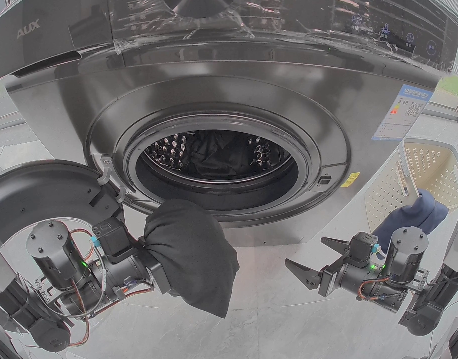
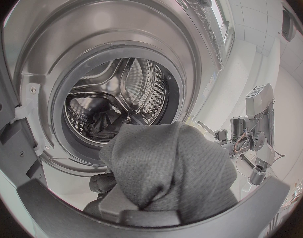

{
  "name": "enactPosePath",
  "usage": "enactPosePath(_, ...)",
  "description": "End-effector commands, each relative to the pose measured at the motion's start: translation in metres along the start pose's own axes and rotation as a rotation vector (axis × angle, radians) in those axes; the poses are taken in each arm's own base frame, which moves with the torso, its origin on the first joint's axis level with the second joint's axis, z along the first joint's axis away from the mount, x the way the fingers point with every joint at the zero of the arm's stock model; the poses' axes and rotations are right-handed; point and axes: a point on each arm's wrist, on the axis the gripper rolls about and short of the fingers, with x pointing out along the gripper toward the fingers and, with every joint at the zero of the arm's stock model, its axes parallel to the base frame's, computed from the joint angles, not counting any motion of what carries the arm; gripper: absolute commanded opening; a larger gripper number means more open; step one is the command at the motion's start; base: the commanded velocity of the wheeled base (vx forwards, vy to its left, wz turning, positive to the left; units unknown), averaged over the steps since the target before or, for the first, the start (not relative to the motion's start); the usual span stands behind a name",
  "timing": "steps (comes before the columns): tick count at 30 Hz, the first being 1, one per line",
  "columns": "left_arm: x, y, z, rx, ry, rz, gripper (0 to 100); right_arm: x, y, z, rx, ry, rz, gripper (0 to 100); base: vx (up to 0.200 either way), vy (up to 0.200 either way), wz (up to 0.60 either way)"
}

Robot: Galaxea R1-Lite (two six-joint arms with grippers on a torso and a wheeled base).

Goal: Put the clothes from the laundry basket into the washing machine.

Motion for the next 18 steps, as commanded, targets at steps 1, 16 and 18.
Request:
enactPosePath(1, 0.0, -0.002, 0.0, 0.0, -0.002, -0.007, 0, -0.002, 0.002, 0.001, -0.001, -0.004, 0.008, 100, 0.0, 0.0, 0.0)
enactPosePath(16, 0.041, -0.029, -0.011, -0.003, -0.001, -0.072, 0, -0.018, 0.027, -0.012, -0.026, 0.065, 0.114, 100, 0.08, 0.0, 0.0)
enactPosePath(18, 0.058, -0.025, -0.014, -0.004, -0.014, -0.041, 0, -0.02, 0.028, -0.014, -0.028, 0.073, 0.118, 100, 0.0, 0.0, 0.0)
